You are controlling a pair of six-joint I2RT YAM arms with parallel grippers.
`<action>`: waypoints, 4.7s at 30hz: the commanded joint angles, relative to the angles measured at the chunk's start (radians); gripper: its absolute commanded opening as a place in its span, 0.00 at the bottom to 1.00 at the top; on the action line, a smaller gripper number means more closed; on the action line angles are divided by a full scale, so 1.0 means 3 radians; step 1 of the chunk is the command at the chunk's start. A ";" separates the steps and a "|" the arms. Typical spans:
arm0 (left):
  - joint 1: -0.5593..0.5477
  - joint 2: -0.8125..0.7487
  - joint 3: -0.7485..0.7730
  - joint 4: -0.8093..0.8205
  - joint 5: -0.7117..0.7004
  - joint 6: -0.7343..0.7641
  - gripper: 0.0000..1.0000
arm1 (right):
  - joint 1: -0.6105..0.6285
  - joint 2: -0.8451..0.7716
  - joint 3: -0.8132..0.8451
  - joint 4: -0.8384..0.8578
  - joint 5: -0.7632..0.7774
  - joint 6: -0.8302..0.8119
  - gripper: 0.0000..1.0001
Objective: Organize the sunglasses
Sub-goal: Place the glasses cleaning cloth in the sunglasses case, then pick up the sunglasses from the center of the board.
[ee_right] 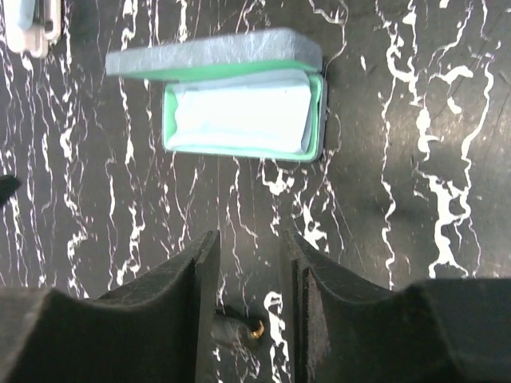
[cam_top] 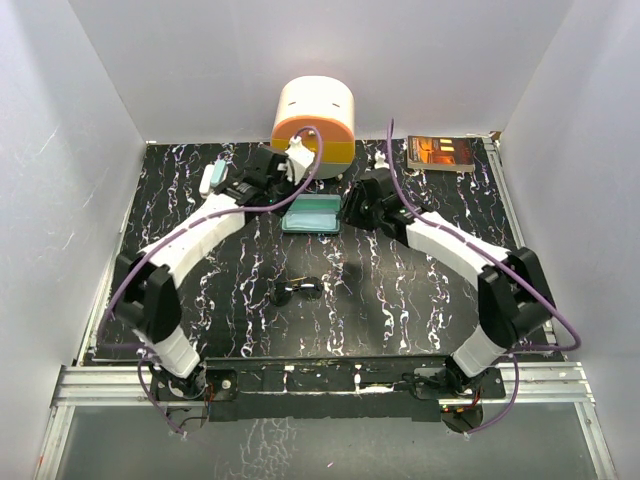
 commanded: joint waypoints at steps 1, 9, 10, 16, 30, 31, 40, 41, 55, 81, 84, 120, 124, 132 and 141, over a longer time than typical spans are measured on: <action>0.0073 -0.0528 -0.0442 -0.0315 0.0311 -0.0006 0.45 | 0.0109 -0.0209 -0.0320 0.0062 -0.0271 -0.0147 0.41; 0.0115 -0.0821 -0.0783 -0.0405 0.1509 0.0359 0.59 | 0.0174 -0.0671 -0.0929 -0.0005 -0.0218 -0.0068 0.44; 0.0114 -0.0781 -0.0739 -0.0474 0.1685 0.0429 0.61 | 0.0177 -0.0743 -0.0980 -0.0037 -0.0197 -0.0074 0.45; 0.0102 -0.0334 -0.0424 -0.1137 0.2390 0.0808 0.65 | 0.0175 -0.1142 -0.1277 -0.0253 -0.0159 -0.0102 0.54; 0.0047 -0.0166 -0.0747 -0.1031 0.2781 0.1343 0.70 | 0.0175 -0.1293 -0.1522 -0.0224 -0.0233 -0.0140 0.56; 0.0040 -0.0132 -0.0726 -0.1067 0.2804 0.1374 0.70 | 0.0175 -0.1286 -0.1527 -0.0220 -0.0233 -0.0146 0.56; -0.0152 -0.0012 -0.0894 -0.0915 0.2494 0.1433 0.70 | 0.0177 -0.1276 -0.1548 -0.0215 -0.0194 -0.0148 0.56; -0.0175 -0.0019 -0.0932 -0.0853 0.2437 0.1417 0.70 | 0.0177 -0.1268 -0.1533 -0.0216 -0.0201 -0.0147 0.56; -0.0306 0.0144 -0.0975 -0.0663 0.2058 0.1353 0.67 | 0.0177 -0.1196 -0.1483 -0.0165 -0.0217 -0.0147 0.56; -0.0313 0.0269 -0.1086 -0.0557 0.1971 0.1321 0.51 | 0.0176 -0.1160 -0.1477 -0.0161 -0.0173 -0.0149 0.56; -0.0323 0.0297 -0.1080 -0.0566 0.1956 0.1298 0.39 | 0.0176 -0.1149 -0.1472 -0.0165 -0.0172 -0.0142 0.55; -0.0208 0.0710 0.0141 -0.1367 0.2052 0.1994 0.00 | 0.0156 -0.1071 -0.1444 -0.0164 -0.0126 -0.0136 0.54; -0.0142 0.0856 0.0446 -0.1547 0.2090 0.2199 0.00 | 0.0145 -0.1032 -0.1431 -0.0163 -0.0122 -0.0146 0.54; 0.0017 0.1140 0.1034 -0.1677 0.2108 0.2504 0.00 | 0.0103 -0.0941 -0.1417 -0.0156 -0.0149 -0.0176 0.54; 0.0059 0.1458 0.1556 -0.1701 0.1989 0.2727 0.00 | 0.0036 -0.0833 -0.1383 -0.0132 -0.0199 -0.0218 0.54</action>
